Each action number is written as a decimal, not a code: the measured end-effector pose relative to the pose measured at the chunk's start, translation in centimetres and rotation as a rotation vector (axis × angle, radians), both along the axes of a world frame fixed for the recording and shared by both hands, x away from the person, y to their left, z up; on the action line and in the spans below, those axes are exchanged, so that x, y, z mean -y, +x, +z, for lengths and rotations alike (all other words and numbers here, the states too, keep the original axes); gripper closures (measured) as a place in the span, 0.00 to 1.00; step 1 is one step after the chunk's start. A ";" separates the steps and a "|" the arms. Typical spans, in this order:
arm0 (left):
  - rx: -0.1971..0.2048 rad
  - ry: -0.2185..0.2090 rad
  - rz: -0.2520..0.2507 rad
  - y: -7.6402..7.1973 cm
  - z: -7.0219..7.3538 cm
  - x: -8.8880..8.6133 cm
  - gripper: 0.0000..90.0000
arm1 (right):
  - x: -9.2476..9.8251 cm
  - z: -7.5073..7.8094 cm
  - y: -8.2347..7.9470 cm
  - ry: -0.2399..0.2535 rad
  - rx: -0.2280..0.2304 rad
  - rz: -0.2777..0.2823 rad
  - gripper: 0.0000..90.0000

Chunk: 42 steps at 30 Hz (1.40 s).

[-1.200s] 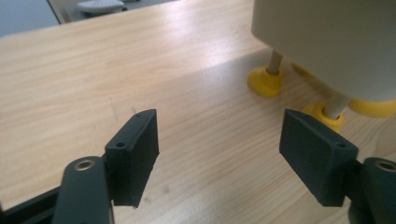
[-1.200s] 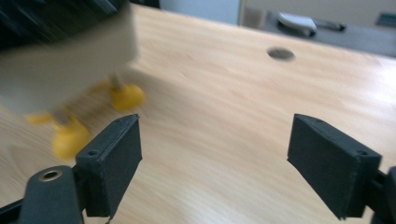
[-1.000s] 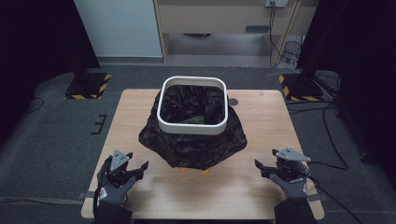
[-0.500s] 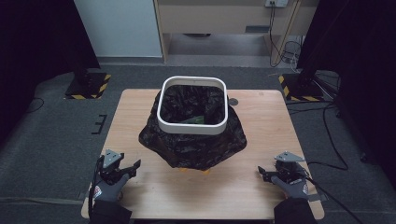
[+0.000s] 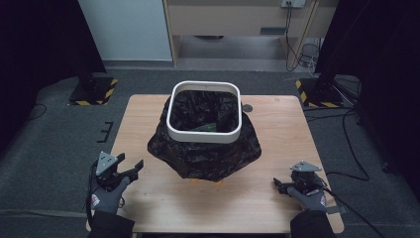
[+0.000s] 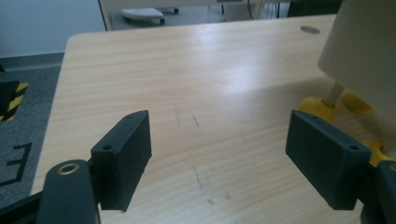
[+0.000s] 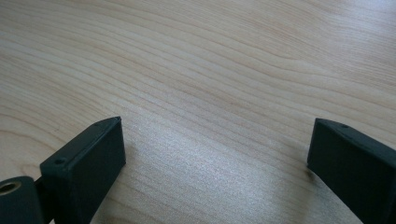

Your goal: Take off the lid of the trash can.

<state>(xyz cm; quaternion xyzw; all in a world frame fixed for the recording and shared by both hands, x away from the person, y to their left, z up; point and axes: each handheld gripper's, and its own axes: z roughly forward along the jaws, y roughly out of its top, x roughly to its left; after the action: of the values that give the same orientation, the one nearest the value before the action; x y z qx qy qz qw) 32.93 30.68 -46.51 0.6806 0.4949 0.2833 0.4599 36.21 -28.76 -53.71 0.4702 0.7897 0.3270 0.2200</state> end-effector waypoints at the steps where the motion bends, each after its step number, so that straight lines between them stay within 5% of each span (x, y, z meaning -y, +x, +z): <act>1: 0.015 -0.016 0.006 0.1 0.6 -0.2 0.25 | 0.0 0.0 0.0 0.001 -0.002 -0.001 0.05; 9: 0.072 -0.027 -0.010 0.1 2.7 0.1 0.31 | 0.1 -0.1 0.1 0.033 -0.031 -0.014 0.06; 22: 0.234 -0.016 -0.040 1.2 8.4 1.1 0.35 | 0.1 -0.1 0.2 0.033 -0.033 -0.004 0.05; 42: 0.319 -0.056 -0.090 2.3 14.5 3.9 0.34 | -0.1 -0.1 0.3 0.028 -0.043 0.026 0.01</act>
<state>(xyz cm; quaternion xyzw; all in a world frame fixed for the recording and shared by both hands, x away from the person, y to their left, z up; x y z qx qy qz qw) 35.23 26.73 -31.98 0.6353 0.3926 0.3529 0.5637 36.46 -28.64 -53.83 0.4696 0.7958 0.3307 0.1920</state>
